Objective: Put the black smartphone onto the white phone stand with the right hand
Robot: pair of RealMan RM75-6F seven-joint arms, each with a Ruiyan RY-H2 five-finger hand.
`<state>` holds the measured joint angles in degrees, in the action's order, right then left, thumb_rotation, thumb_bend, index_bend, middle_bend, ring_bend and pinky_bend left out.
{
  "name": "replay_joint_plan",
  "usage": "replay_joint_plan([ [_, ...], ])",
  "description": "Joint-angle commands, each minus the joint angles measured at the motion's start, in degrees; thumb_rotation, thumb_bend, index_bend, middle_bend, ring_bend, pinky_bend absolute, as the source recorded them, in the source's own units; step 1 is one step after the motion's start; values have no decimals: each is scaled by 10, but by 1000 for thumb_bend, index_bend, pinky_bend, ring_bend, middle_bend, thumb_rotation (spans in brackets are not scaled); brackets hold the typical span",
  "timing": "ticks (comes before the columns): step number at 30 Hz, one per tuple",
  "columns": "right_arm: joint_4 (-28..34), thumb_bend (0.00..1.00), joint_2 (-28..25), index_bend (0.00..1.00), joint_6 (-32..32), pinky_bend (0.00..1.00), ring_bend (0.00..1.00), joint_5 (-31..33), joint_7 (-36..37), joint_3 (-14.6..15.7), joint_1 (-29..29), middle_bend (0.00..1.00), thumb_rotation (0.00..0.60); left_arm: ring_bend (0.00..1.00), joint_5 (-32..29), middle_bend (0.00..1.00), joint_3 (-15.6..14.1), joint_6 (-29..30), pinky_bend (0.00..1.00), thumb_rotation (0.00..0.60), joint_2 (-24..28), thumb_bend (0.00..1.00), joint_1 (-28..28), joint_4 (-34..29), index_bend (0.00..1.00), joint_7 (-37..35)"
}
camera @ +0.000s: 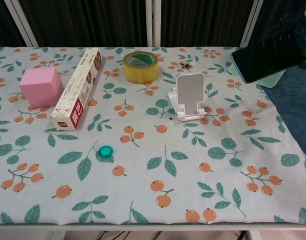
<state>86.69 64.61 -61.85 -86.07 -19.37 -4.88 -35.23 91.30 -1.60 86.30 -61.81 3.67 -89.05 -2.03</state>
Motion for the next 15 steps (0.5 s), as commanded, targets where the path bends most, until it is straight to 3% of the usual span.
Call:
replay_joint_plan([
  [1, -13, 334, -30, 607, -26, 151, 485, -86, -62, -11, -32, 501, 600, 141, -2, 124, 0, 0, 245, 413, -1, 60, -1, 1, 123, 1],
  [7, -73, 333, -34, 590, -45, 159, 489, -229, -73, 6, -90, 505, 600, 141, -10, 120, 3, 3, 244, 415, -4, 60, -4, 1, 123, 6],
  [15, -168, 325, -32, 498, -38, 69, 475, -386, -43, 49, -185, 453, 600, 141, -10, 120, 4, 5, 244, 411, -5, 60, -5, 4, 123, 5],
])
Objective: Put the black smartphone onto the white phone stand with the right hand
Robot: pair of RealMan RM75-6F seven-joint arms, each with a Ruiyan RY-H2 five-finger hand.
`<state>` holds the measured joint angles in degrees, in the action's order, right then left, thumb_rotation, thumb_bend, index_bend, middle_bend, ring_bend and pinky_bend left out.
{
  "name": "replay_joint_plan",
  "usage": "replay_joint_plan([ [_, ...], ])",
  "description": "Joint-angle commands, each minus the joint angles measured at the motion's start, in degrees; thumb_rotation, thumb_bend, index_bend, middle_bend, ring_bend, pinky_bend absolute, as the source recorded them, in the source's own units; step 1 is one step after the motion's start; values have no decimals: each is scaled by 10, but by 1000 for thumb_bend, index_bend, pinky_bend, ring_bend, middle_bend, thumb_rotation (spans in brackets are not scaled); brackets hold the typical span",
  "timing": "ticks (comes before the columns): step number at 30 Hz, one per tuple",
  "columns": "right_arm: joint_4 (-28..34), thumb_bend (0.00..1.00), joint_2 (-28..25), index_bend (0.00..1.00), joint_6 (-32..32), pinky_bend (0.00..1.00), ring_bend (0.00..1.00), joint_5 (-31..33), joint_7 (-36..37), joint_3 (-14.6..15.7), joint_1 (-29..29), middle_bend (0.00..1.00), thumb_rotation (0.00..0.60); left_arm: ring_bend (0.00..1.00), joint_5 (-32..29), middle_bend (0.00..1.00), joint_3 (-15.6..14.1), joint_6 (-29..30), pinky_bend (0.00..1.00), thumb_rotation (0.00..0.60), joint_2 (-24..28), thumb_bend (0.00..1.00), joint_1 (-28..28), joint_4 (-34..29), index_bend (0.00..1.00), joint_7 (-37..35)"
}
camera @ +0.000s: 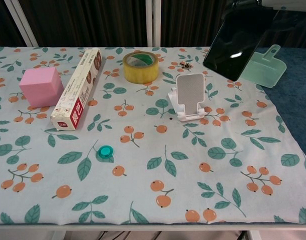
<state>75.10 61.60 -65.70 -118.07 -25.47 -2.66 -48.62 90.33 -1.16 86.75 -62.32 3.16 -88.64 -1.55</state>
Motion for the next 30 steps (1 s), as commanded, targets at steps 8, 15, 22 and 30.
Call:
replay_joint_plan([
  [8, -98, 325, 25, 452, 14, 0, 418, -95, 33, 37, -97, 402, 600, 141, -2, 120, 2, 1, 243, 411, -7, 60, -1, 7, 123, -4],
  [15, -110, 327, 53, 426, 27, 0, 354, -129, 19, 56, -130, 373, 600, 141, -1, 120, 3, 5, 243, 409, -4, 60, -2, 10, 123, -9],
  [22, -111, 327, 55, 390, 41, 0, 287, -139, -4, 60, -156, 333, 600, 141, -1, 120, 3, 11, 243, 411, -7, 60, -6, 19, 123, -11],
  [30, -101, 335, 70, 332, 67, 0, 240, -118, -57, 49, -157, 288, 600, 141, 2, 121, 4, 21, 243, 413, -10, 60, -10, 32, 123, -21],
])
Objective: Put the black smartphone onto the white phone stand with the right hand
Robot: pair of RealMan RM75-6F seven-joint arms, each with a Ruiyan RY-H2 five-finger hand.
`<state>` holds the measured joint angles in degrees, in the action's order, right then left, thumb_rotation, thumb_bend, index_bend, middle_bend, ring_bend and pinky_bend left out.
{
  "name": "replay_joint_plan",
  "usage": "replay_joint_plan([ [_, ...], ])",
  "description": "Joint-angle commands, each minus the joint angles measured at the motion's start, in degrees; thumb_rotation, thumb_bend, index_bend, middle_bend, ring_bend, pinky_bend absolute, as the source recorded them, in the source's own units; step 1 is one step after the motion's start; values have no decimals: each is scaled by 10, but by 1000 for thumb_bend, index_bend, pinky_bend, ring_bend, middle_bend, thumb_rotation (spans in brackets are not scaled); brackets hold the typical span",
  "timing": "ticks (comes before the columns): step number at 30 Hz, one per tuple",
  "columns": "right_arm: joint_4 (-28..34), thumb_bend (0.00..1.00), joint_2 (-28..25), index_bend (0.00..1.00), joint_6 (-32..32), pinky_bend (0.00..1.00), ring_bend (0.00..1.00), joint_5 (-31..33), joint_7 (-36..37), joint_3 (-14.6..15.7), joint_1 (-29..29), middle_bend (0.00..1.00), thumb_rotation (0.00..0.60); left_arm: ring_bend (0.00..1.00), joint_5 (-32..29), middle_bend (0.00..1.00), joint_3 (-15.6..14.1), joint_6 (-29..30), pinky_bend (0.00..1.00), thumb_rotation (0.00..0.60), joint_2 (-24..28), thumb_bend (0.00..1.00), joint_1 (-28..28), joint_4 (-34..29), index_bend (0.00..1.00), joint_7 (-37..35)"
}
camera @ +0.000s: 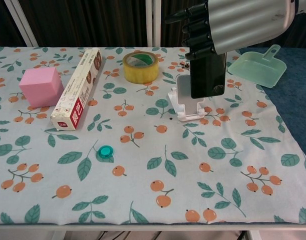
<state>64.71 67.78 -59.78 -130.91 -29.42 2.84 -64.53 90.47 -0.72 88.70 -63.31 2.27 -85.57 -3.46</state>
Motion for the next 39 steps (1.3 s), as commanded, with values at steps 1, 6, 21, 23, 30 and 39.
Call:
replay_joint_plan([
  [1, 5, 336, 11, 326, 11, 0, 239, 15, -26, -8, 4, 284, 600, 141, 1, 121, 0, 2, 243, 412, 0, 60, -2, 3, 123, -3],
  [6, 21, 337, 24, 320, 32, 0, 223, 34, -69, -15, 13, 271, 600, 141, 1, 120, -1, 6, 243, 412, 0, 60, -4, 8, 123, -9],
  [21, 45, 337, 45, 314, 59, 0, 220, 58, -108, -11, 17, 264, 600, 141, 1, 120, -3, 10, 243, 412, 1, 60, -11, 19, 123, -25],
  [23, 43, 336, 51, 315, 59, 0, 216, 63, -110, -11, 20, 256, 600, 141, 1, 121, -3, 11, 243, 413, 1, 60, -11, 21, 123, -28],
  [30, 33, 337, 61, 315, 69, 0, 204, 68, -113, -5, 18, 244, 600, 141, 0, 120, -4, 7, 243, 412, 3, 60, -12, 24, 123, -35],
  [39, 29, 337, 66, 314, 69, 0, 197, 71, -109, 2, 14, 239, 600, 142, 1, 120, -4, 3, 243, 411, 4, 60, -10, 23, 123, -35],
])
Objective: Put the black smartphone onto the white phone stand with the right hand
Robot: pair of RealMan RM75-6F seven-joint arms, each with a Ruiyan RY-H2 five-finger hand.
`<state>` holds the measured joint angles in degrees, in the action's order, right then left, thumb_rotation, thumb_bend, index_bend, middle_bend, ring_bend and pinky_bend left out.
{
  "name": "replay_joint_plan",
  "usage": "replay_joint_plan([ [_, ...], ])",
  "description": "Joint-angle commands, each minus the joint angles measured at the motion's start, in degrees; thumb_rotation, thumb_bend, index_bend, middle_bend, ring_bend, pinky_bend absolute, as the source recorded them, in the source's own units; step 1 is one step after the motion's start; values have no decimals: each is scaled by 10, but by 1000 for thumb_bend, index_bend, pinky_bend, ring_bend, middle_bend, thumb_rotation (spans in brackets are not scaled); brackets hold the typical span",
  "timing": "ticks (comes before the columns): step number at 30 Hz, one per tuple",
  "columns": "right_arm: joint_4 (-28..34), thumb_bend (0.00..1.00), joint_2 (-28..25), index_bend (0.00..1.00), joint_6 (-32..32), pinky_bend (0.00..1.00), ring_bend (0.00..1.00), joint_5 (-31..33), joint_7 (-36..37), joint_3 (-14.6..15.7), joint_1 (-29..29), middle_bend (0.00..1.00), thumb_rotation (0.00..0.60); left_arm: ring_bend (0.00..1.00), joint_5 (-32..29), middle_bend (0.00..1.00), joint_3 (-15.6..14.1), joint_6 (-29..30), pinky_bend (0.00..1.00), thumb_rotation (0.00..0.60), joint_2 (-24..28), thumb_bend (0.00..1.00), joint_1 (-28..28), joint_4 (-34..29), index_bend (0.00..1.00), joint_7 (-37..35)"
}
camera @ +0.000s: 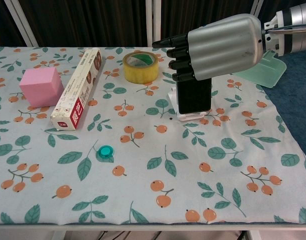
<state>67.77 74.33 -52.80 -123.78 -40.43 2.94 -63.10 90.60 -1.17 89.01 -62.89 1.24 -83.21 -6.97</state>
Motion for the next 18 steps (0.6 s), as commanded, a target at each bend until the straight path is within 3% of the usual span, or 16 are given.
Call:
replay_joint_plan([
  [1, -2, 336, 1, 315, -1, 0, 197, 0, 1, 2, -1, 239, 600, 141, 0, 120, 0, 0, 243, 413, 0, 60, 0, -1, 123, 1],
  [18, -3, 337, 7, 314, -4, 0, 191, 10, 10, 11, -1, 233, 600, 141, -1, 120, -1, -2, 243, 412, 2, 60, -1, -1, 123, -2],
])
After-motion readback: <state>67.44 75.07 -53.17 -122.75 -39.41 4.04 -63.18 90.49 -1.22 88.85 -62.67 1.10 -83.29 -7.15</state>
